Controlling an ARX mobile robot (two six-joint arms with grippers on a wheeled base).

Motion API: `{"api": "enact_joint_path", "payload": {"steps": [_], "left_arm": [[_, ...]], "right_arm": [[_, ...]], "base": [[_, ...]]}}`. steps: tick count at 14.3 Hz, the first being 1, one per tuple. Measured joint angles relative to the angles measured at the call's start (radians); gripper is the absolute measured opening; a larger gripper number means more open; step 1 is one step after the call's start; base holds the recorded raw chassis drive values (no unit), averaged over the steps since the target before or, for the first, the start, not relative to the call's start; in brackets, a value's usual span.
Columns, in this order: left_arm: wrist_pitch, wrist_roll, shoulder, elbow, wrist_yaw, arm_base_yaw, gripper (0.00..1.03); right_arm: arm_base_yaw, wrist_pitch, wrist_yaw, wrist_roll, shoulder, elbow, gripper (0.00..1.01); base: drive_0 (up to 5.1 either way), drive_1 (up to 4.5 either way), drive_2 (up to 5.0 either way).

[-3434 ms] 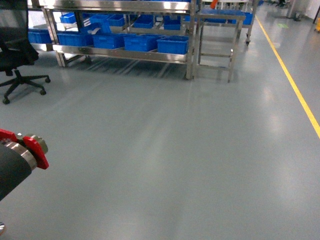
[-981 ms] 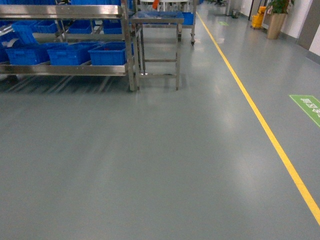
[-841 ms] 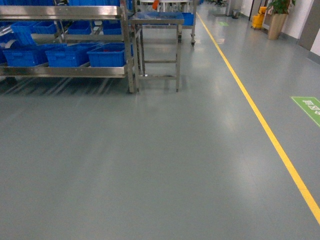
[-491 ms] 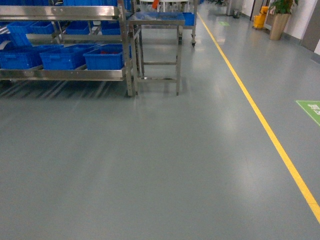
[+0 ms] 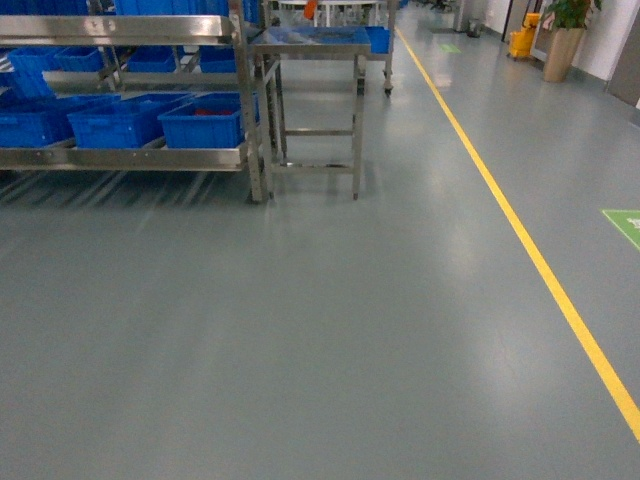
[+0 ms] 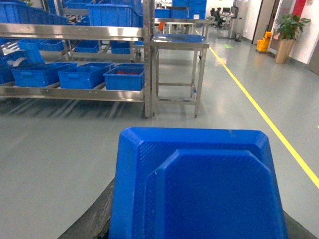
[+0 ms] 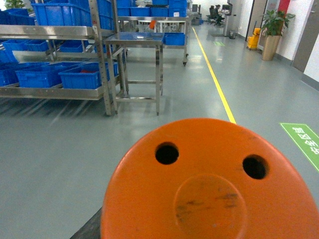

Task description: Sort blue parts and orange caps into right shelf containers

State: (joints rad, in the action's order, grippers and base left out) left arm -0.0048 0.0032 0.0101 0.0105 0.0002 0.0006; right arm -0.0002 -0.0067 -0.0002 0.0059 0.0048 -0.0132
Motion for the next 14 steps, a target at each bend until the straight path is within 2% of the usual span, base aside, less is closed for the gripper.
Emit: {"api": "enact_joint_path", "payload": {"steps": [14], "left_arm": [[-0.003,0.000,0.000,0.000,0.000,0.000,0.43]], "right_arm": [[0.000,0.000,0.000,0.000,0.000,0.000,0.44]], "base": [[0.0,4.32,-4.3]]}}
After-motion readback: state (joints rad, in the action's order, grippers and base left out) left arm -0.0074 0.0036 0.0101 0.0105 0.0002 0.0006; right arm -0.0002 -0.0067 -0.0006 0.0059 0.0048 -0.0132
